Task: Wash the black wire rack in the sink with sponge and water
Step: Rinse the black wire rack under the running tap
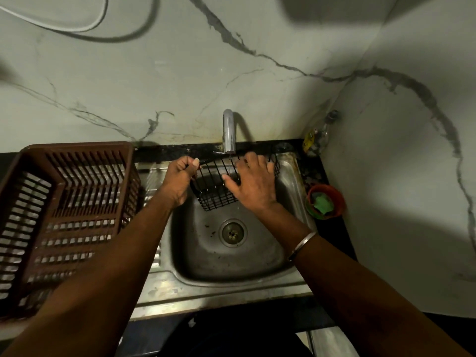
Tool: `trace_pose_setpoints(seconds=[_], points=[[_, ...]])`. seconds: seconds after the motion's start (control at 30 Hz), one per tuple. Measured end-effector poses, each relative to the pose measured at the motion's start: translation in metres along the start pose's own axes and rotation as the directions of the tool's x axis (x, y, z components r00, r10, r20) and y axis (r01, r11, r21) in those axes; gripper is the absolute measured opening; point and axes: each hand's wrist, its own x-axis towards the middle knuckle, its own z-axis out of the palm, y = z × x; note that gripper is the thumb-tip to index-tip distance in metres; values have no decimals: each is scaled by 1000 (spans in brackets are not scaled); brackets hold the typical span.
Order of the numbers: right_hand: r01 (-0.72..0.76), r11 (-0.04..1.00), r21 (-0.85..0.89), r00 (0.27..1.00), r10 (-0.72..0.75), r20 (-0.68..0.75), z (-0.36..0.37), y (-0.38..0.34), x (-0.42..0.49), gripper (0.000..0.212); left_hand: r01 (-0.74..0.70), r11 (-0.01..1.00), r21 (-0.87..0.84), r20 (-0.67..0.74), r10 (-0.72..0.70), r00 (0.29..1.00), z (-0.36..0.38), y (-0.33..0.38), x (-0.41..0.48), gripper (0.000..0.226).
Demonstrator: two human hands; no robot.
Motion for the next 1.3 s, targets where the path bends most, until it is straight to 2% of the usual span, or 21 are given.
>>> trace_pose_setpoints(seconds=[0.13, 0.23, 0.3, 0.33, 0.4, 0.47, 0.57, 0.67, 0.8, 0.87, 0.97, 1.07, 1.2, 1.3], points=[[-33, 999, 25, 980, 27, 199, 4, -9, -6, 55, 42, 999, 31, 0, -42, 999, 0, -4, -7, 30], [-86, 993, 86, 971, 64, 230, 0, -12, -1, 49, 79, 994, 72, -6, -79, 997, 0, -10, -11, 27], [-107, 989, 102, 970, 81, 229, -3, -11, 6, 42, 46, 967, 251, 29, -55, 998, 0, -3, -7, 26], [-102, 990, 99, 971, 78, 227, -5, -10, 8, 38, -13, 915, 403, 91, -26, 996, 2, 5, -4, 25], [-75, 993, 87, 973, 54, 223, -7, -12, 9, 33, -163, 747, 644, 238, 7, 971, 14, 21, 0, 25], [-43, 997, 71, 978, 27, 207, -9, -21, 6, 35, -217, 686, 694, 289, 10, 957, 29, 30, 5, 23], [4, 999, 37, 991, -9, 137, -7, -34, -6, 42, -97, 768, 634, 164, -11, 986, 37, 28, 9, 30], [115, 993, -21, 990, -113, 87, 0, -30, -20, 51, 20, 890, 455, 86, -67, 994, 34, 20, 7, 29], [259, 965, -31, 965, -260, -46, -1, -9, -20, 42, 80, 889, 451, 11, -95, 995, 28, 0, 9, 24], [211, 978, -2, 978, -211, 3, 1, 2, -11, 52, 119, 886, 448, -4, -131, 991, 24, -8, 14, 20], [106, 994, -3, 988, -105, 111, 8, 8, -4, 66, 106, 902, 418, -13, -111, 994, 27, -3, 12, 22], [190, 981, -27, 969, -183, 164, 12, -2, -4, 70, 103, 915, 390, -31, -98, 995, 29, 4, 9, 23], [164, 986, -44, 975, -155, 160, 18, -2, 2, 67, 129, 933, 335, -69, -113, 991, 28, 3, 5, 20], [288, 955, -67, 954, -280, 108, 25, -3, -4, 59, 145, 953, 266, -78, -128, 989, 27, 2, 0, 22]])
